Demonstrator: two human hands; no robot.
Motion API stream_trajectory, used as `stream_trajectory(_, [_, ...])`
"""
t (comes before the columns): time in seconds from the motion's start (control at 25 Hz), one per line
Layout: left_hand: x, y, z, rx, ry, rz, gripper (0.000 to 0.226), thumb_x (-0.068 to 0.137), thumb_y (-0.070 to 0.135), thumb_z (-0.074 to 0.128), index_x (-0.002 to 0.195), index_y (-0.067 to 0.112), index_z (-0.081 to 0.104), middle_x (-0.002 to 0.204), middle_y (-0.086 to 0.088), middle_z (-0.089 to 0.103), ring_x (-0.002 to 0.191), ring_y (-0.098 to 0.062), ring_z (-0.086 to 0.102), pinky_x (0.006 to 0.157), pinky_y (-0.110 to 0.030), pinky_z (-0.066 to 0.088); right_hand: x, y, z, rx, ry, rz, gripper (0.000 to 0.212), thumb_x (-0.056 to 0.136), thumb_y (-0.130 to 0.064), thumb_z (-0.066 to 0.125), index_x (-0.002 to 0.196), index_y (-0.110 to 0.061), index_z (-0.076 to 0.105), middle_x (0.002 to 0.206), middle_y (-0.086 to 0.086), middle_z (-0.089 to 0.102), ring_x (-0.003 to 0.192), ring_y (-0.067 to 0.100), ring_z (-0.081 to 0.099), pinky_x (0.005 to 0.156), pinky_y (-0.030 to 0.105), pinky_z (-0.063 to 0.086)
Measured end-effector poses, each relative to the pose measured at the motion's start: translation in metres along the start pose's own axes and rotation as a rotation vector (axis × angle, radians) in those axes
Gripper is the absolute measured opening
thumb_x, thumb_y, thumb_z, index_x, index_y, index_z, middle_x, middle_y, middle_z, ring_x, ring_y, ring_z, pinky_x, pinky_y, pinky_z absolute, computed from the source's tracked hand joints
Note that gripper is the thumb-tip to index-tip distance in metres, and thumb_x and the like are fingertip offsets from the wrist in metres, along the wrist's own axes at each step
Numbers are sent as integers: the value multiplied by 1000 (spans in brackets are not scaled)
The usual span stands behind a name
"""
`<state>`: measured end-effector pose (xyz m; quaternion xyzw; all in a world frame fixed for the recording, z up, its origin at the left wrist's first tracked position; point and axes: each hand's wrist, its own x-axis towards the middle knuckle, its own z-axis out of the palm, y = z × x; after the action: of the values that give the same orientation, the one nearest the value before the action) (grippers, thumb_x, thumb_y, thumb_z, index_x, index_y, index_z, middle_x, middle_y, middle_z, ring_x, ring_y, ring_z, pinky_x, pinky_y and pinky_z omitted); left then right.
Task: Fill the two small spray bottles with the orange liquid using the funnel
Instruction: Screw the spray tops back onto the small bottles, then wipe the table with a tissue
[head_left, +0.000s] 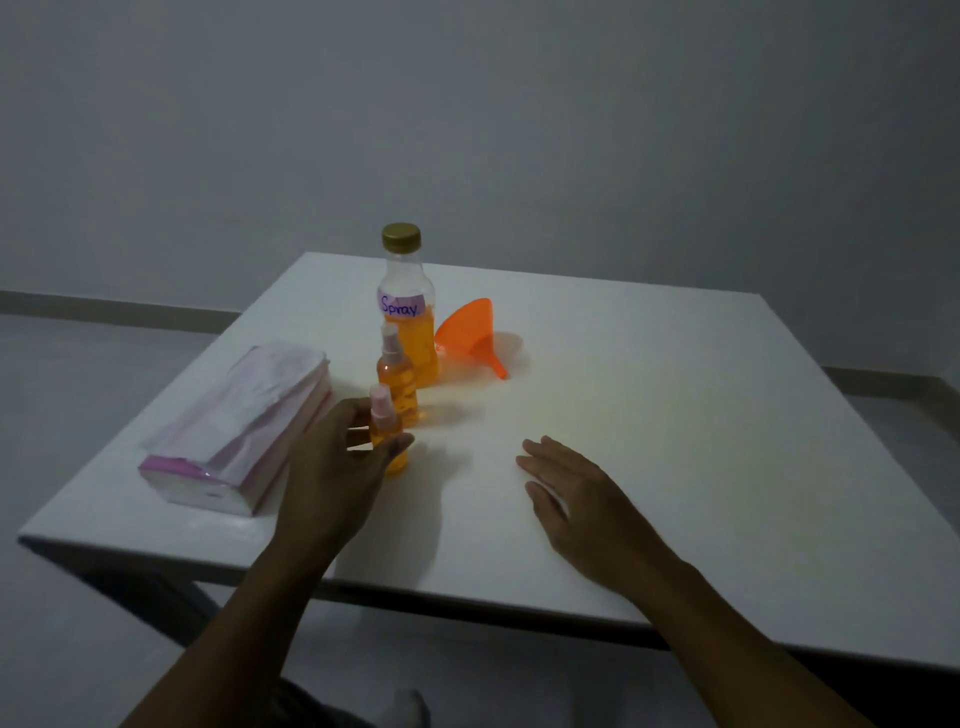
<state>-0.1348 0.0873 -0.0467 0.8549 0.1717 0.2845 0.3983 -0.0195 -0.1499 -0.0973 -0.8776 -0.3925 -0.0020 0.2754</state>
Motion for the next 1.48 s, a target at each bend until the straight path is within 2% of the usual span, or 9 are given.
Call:
stream_trajectory(0.24, [2,-3,0,-23,-33,-24,28,80,37,71,105,29,58,93,25,58,89,-1,61,61,-6,46,2,-1,3,-4,21,-13,41,101,-26,51,142,-20,56,152,-8,48,145,4,34,118,16,21])
stream_trajectory(0.36, [0,-6,-5,-33,-114,-34,55,74,48,71,121,25,54,111,13,60,101,-9,60,73,-21,53,3,0,3,-13,18,-3,41,101,-25,52,141,-20,57,152,-7,49,145,4,35,117,14,20])
stream_trajectory(0.48, [-7,-2,-21,-29,-18,-26,77,77,58,66,140,24,39,122,15,50,104,-3,55,72,-19,47,5,-2,2,-17,21,0,39,100,-22,54,138,-19,60,150,-4,51,144,9,38,118,19,23])
stream_trajectory(0.64, [-12,-4,-45,-124,194,3,46,93,50,40,131,25,49,123,9,55,103,-1,55,75,-17,42,10,-12,2,5,27,-9,37,97,-21,58,133,-20,64,143,-3,58,135,12,49,116,29,37])
stream_trajectory(0.8, [-14,-17,-50,-79,213,7,23,98,27,46,119,26,55,115,4,61,99,-4,57,75,-18,45,20,-35,1,92,61,-36,31,95,-15,61,125,-17,69,131,-3,67,122,10,59,107,24,45])
stream_trajectory(0.96, [-13,-23,-40,10,82,60,24,94,16,55,117,21,59,109,5,63,95,1,58,75,-11,42,35,-53,1,163,138,-37,29,93,-11,63,121,-16,72,124,-4,71,114,8,64,103,24,50])
stream_trajectory(1.08, [-10,-25,-41,132,127,119,26,88,9,63,114,15,62,111,-3,66,94,-4,58,80,-11,41,40,-59,5,175,136,-27,29,93,-9,64,119,-16,73,122,-3,72,112,9,66,101,24,51])
stream_trajectory(1.28, [-8,-22,-61,277,320,117,25,87,11,63,112,8,64,119,-14,63,110,-27,58,93,-43,51,41,-68,8,173,157,-11,26,91,-3,62,109,-14,77,111,-3,76,101,5,68,94,15,52])
stream_trajectory(1.48, [14,-36,-91,619,266,-27,31,89,31,62,109,8,68,109,-13,68,99,-31,57,77,-44,51,34,-80,14,146,119,-39,23,91,-6,64,107,-14,78,107,-3,77,94,-4,62,85,-5,39])
